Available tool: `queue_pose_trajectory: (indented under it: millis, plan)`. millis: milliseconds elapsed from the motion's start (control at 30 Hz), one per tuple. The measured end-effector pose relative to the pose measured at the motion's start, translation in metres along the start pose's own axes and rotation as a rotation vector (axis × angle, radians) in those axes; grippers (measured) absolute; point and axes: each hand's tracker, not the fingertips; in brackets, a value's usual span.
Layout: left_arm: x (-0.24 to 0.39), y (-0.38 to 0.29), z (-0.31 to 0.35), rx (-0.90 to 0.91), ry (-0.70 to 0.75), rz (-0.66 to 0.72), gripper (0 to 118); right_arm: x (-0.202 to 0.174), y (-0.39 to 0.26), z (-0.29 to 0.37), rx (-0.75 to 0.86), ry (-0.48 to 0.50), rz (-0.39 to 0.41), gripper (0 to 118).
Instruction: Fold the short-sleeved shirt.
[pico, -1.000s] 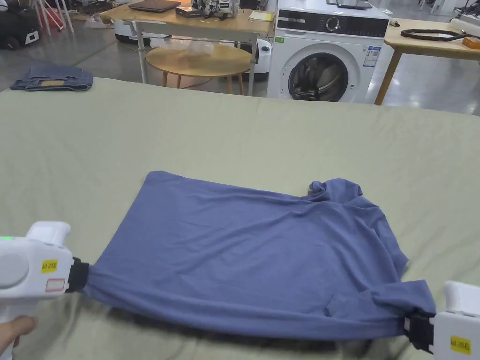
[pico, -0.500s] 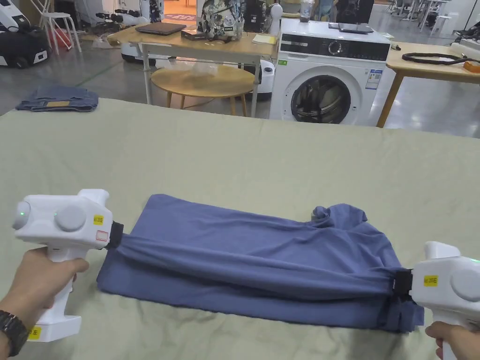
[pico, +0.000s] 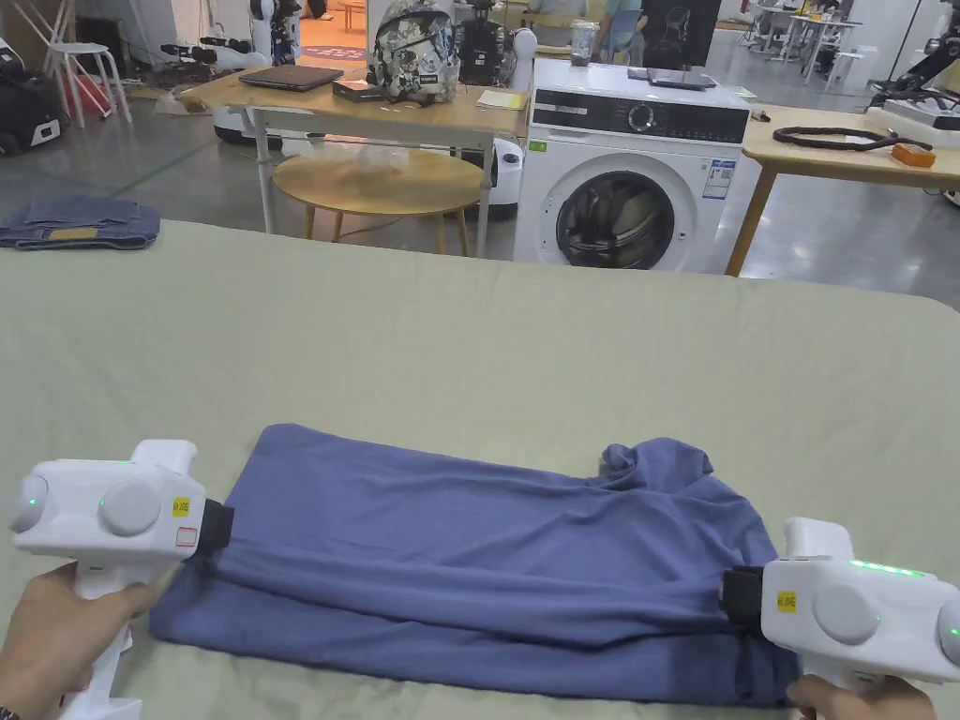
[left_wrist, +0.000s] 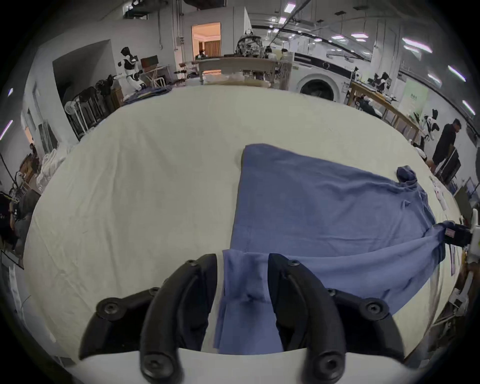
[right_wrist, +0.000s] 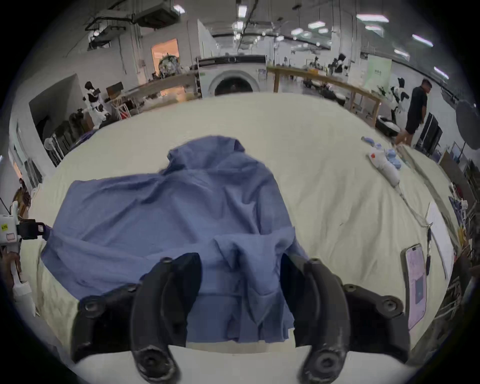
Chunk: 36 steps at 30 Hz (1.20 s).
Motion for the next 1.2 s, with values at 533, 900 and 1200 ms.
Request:
queue_pose_trajectory:
  millis: [533, 900, 1200]
  plan:
    - [0.027, -0.065, 0.087, 0.277, -0.037, -0.013, 0, -0.052, -0.035, 0.084, 0.334, 0.015, 0.017, 0]
    - [-0.027, -0.056, 0.059, 0.097, -0.024, 0.046, 0, -0.061, -0.054, 0.093, 0.316, 0.029, 0.017, 0]
    - [-0.031, -0.018, -0.001, -0.250, -0.061, 0.039, 41, -0.048, -0.066, 0.081, 0.255, -0.001, 0.013, 0]
